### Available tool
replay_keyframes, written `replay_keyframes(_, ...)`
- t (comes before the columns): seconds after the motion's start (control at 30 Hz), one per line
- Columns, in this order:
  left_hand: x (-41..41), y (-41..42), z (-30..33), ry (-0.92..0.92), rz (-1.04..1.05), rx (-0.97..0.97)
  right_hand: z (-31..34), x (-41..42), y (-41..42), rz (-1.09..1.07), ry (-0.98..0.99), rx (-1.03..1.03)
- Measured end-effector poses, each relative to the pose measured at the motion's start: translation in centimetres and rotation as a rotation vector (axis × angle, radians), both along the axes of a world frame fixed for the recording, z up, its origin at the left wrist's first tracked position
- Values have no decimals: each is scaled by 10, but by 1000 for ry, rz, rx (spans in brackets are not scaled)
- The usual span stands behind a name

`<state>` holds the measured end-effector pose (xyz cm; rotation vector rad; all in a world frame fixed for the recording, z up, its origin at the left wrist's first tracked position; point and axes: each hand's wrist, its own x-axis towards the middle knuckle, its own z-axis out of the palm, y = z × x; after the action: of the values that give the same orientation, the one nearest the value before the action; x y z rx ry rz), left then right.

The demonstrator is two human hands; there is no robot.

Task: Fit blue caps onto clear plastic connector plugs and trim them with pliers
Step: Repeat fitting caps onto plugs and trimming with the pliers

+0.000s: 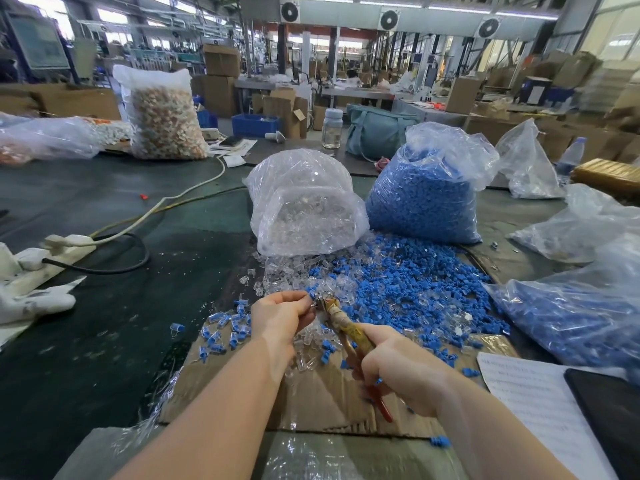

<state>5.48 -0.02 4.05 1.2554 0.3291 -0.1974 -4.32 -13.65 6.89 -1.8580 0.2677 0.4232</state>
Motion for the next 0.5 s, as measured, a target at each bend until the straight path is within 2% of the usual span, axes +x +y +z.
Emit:
replay_keyframes(0.17, -2, 1, -2, -9, -16, 29, -2, 2, 2, -27, -55, -50)
replay_keyframes(0.5, -1, 0, -6, 16, -46, 23, -7, 0, -3, -25, -14, 135)
